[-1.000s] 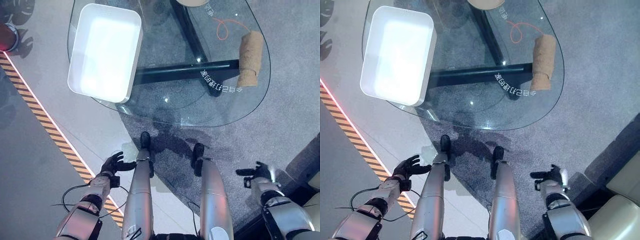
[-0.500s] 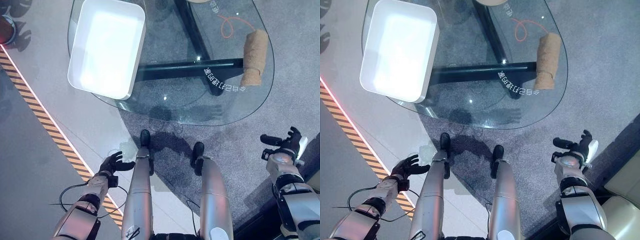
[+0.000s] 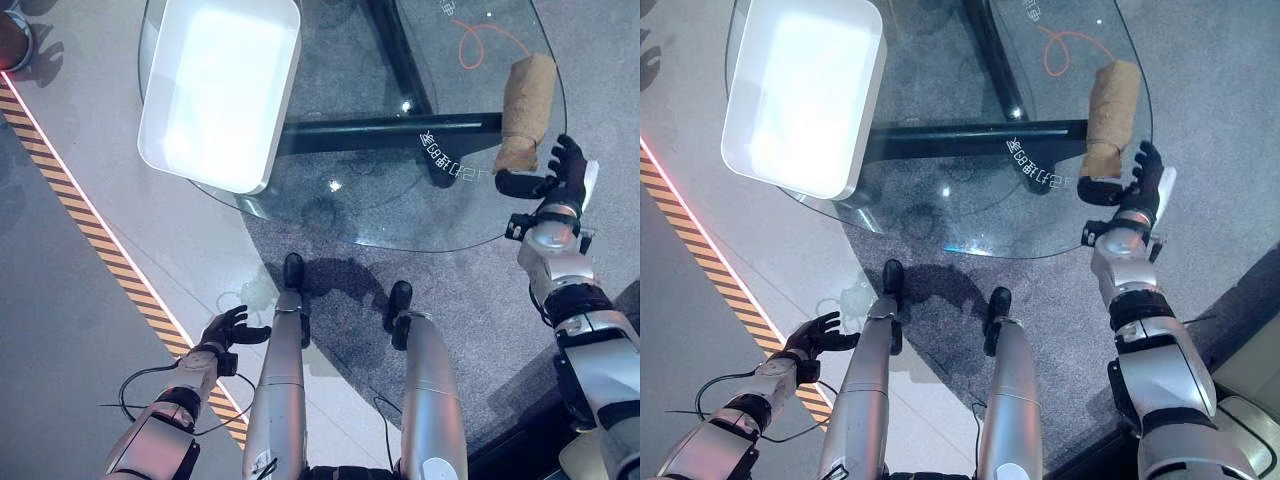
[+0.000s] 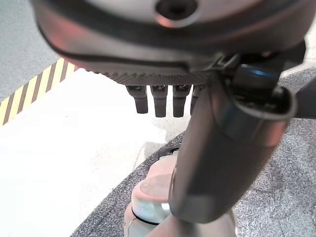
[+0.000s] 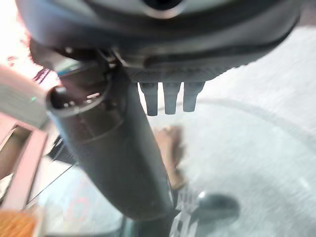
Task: Wipe the table with a cloth and put it in the basket.
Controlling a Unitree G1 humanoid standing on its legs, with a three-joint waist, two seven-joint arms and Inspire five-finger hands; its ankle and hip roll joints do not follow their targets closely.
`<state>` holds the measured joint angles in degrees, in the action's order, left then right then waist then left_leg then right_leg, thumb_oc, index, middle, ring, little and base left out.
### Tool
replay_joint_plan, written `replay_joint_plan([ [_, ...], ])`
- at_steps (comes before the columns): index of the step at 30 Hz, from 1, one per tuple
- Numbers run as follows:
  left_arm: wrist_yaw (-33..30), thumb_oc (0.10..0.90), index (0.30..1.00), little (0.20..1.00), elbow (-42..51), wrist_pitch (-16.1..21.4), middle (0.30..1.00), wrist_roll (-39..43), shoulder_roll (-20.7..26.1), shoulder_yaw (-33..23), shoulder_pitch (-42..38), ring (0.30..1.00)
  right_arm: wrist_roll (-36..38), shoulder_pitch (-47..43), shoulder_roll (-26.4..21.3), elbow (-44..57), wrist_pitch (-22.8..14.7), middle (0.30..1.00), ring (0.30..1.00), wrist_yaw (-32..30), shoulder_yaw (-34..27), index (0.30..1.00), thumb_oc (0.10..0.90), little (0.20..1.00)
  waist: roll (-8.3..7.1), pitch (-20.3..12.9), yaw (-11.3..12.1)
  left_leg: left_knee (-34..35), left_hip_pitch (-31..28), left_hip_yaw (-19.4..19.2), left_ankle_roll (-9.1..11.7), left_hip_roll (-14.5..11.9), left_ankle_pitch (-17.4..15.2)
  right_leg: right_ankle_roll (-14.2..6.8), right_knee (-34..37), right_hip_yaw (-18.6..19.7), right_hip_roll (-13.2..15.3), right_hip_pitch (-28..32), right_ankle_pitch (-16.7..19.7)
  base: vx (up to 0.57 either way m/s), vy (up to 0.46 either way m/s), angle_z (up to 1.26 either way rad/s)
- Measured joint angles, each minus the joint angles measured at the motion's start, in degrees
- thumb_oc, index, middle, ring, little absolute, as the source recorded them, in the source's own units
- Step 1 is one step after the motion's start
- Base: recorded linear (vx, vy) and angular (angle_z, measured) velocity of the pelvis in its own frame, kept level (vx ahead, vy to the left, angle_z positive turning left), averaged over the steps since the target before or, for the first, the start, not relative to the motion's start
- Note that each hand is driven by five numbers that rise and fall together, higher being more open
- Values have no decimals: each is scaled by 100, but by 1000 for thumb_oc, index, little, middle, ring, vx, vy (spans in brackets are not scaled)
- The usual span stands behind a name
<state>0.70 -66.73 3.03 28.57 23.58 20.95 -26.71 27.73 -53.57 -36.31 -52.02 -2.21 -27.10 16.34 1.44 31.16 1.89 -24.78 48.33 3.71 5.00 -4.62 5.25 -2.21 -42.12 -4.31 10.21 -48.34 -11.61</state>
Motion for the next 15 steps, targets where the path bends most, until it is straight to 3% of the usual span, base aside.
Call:
replay_joint_plan([
  [7, 8, 800, 900, 900, 48, 2, 900, 3, 2, 80, 2, 900, 56, -224, -53, -98, 419, 900, 900, -22, 113, 900, 800, 900, 5, 1, 95, 25, -10, -2, -1, 0, 2, 3, 7, 1, 0, 0, -2, 0, 0, 0],
  [15, 5, 800, 900, 900, 48, 7, 900, 7, -9, 114, 18, 900, -52, -565, -95, -695, 901, 900, 900, -457, 292, 900, 800, 900, 12, 0, 136, 28, -19, -1, -2, 1, 4, 3, -5, 4, 4, 1, -2, 0, 0, 0],
])
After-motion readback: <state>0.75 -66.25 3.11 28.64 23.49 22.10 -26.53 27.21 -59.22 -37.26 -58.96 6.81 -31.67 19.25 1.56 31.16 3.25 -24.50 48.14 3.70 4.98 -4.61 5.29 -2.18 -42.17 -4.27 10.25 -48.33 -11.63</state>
